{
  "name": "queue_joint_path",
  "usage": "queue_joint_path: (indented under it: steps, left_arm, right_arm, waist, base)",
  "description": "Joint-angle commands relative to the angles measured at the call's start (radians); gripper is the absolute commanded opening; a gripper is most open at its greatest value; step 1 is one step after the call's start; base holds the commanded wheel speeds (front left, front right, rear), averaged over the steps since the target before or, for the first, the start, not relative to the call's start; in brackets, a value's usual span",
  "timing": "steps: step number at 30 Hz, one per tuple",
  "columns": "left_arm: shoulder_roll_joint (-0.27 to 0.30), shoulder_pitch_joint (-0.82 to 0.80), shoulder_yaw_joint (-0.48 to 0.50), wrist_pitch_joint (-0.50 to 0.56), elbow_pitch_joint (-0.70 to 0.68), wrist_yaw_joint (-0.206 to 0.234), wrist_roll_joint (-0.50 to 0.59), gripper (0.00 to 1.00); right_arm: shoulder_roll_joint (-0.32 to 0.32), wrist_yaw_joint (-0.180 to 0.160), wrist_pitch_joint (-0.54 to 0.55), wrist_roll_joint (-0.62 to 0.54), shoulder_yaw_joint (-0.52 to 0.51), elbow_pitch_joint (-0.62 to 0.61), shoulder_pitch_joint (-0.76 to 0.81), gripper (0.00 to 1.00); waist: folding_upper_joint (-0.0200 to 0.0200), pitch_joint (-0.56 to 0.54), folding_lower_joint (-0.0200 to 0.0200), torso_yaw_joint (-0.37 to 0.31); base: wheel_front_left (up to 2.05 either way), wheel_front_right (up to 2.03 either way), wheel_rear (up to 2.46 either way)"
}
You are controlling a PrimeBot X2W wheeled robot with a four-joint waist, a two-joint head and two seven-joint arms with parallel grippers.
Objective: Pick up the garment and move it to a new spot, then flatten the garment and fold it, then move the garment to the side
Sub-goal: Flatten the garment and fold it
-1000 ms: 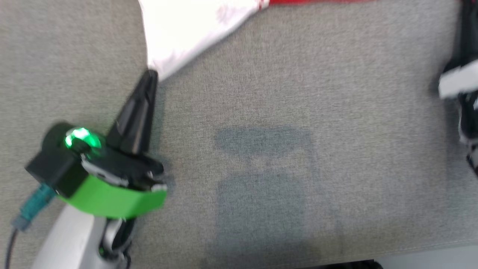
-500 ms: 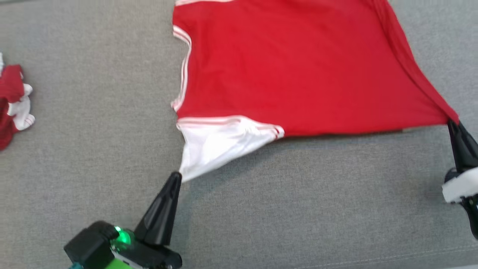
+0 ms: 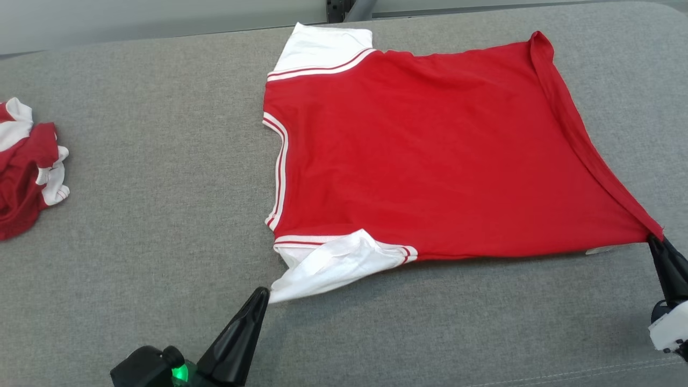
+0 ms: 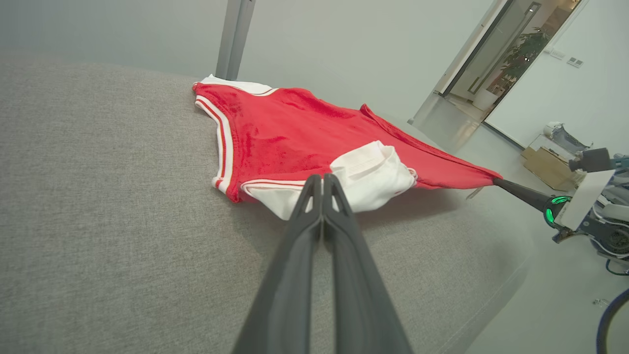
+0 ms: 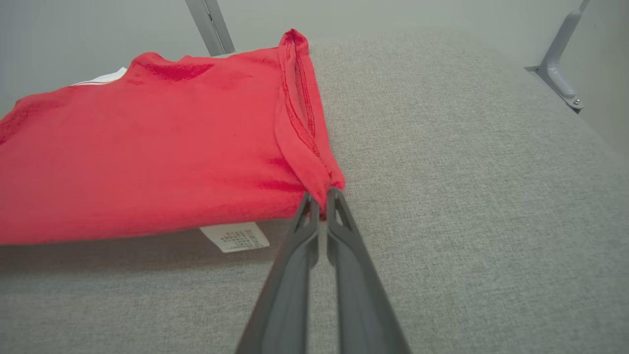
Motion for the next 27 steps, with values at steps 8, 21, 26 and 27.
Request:
queue_joint_path:
  steps: [8, 21, 26, 27]
  left_arm:
    - [-0.019, -0.236, -0.048, 0.029, 0.139, -0.002, 0.042, 0.00]
    - [-0.044, -0.585, -0.128, 0.005, 0.360, -0.002, 0.055, 0.00]
    - [-0.060, -0.682, -0.101, -0.003, 0.409, -0.002, 0.117, 0.00]
    - [-0.071, -0.690, -0.080, -0.002, 0.406, -0.002, 0.124, 0.00]
  right_arm:
    - [0.032, -0.002, 0.107, 0.028, 0.048, 0.108, -0.166, 0.00]
    - [0.085, -0.002, 0.140, 0.020, 0.077, 0.281, -0.452, 0.00]
    - [0.088, -0.002, 0.117, 0.021, 0.100, 0.319, -0.516, 0.00]
    - [0.089, -0.002, 0.112, 0.023, 0.106, 0.327, -0.527, 0.00]
  waist:
    - [-0.0001, 0.029, 0.0001, 0.003]
    - [-0.0001, 0.126, 0.0001, 0.015]
    - [-0.0001, 0.158, 0.0001, 0.014]
    - [-0.0001, 0.163, 0.0001, 0.013]
  base:
    - [0.00, 0.00, 0.00]
    - [0.00, 0.00, 0.00]
    - [0.00, 0.00, 0.00]
    - [0.00, 0.00, 0.00]
